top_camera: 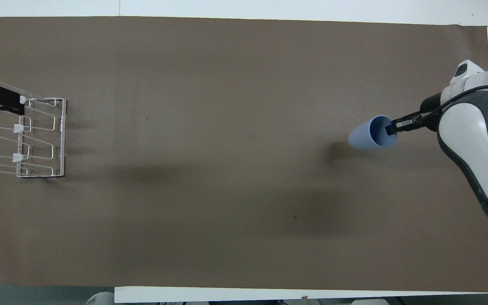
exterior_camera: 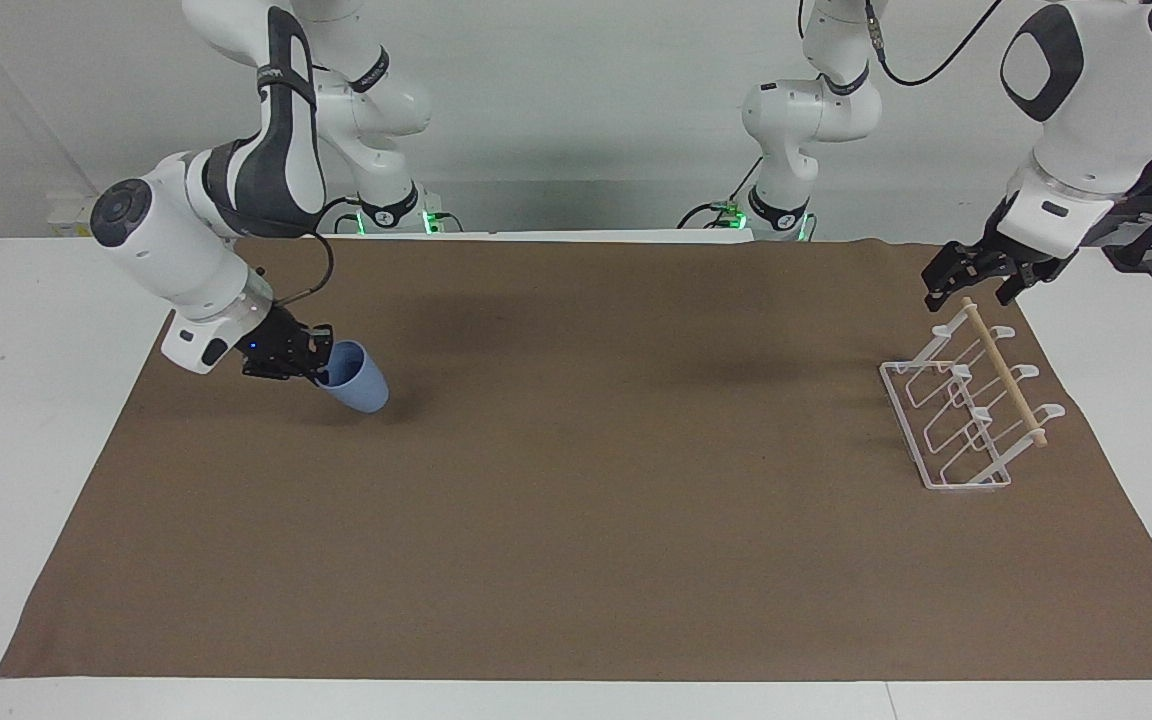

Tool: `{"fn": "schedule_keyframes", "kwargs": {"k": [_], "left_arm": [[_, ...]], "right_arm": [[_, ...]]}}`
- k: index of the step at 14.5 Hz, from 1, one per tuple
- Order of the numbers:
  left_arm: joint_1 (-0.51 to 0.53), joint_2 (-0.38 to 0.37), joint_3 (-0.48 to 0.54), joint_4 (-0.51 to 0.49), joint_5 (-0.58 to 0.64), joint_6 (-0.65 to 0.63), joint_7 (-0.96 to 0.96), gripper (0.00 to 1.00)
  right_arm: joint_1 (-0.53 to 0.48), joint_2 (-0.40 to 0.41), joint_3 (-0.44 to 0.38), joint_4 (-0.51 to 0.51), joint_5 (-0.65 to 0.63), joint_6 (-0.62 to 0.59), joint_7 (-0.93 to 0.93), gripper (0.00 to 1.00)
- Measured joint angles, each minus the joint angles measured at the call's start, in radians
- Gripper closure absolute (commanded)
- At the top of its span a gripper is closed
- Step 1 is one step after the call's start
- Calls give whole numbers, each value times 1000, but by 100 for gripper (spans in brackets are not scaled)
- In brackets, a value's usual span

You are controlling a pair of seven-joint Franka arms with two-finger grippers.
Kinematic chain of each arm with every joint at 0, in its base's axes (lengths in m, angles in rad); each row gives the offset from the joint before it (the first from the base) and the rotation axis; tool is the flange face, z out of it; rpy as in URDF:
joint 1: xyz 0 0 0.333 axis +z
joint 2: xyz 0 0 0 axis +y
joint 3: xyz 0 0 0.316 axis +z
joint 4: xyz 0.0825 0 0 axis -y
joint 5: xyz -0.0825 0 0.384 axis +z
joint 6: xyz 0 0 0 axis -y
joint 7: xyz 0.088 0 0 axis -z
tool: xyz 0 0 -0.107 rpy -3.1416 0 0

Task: Hang cup on cup holder
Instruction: 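Lift the blue cup sideways with the right gripper toward the table center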

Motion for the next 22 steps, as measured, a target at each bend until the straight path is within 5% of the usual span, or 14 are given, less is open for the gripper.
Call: {"fn": "schedule_keyframes", "kwargs": {"k": [6, 14, 19, 22], "left_arm": [[0, 0, 0, 0, 0, 0, 0, 0], [-2, 0, -3, 0, 0, -2, 0, 0], [-4, -17, -8, -5, -2, -15, -49, 0], [-43, -31, -13, -31, -69, 5, -259, 0]], "right_arm": [[207, 16, 9, 16, 462, 10, 220, 100], [492, 25, 11, 0, 974, 277, 480, 100], [515, 27, 8, -4, 1060, 303, 505, 100], [520, 27, 8, -7, 1086, 318, 517, 100]]}}
